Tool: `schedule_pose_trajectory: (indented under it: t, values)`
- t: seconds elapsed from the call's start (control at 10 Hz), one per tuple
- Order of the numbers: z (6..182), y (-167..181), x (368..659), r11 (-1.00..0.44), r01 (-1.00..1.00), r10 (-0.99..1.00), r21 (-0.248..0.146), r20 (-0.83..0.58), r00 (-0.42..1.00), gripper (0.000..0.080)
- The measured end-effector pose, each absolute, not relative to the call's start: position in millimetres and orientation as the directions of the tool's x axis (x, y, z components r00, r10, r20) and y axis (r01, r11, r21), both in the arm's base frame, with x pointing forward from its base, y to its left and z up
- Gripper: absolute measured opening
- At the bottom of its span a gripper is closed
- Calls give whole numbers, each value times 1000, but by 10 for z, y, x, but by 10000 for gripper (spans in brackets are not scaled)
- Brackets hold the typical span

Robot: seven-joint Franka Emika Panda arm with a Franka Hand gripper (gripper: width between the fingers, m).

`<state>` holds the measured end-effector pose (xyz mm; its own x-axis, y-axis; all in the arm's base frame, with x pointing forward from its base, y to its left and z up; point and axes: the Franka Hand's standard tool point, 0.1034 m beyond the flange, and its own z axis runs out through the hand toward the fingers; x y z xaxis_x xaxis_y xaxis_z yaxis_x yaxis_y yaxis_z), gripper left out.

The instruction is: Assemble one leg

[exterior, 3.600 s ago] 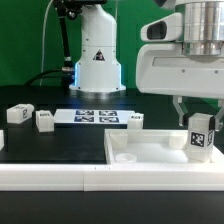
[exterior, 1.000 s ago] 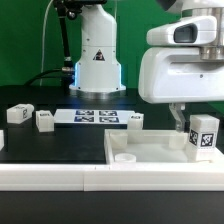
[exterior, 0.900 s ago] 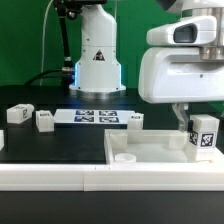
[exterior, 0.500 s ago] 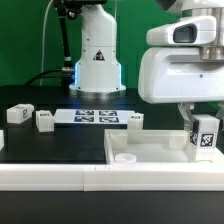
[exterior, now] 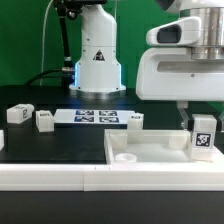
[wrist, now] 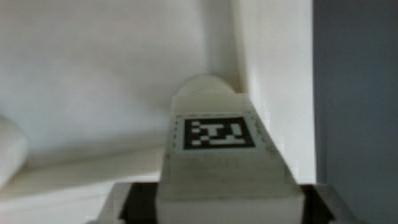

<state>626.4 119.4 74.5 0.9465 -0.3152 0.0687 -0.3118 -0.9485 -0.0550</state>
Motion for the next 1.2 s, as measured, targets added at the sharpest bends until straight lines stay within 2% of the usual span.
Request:
schedule_pose_trajectory:
  t: [0.4,0.6,0.7,0.9,1.2]
  values:
    - [724,1168,6254,-722,-686,-690,-90,33,723,291]
    - [724,1164,6249,-564,-821,-825,-92,18,565,292]
    - [724,1168,6245,-484,-870,-874,-91,11,485,292]
    - [726,1178,6226,-225,-971,-973,-75,-24,228,292]
    - [722,1177,6229,-82,-994,-995,-74,-53,86,292]
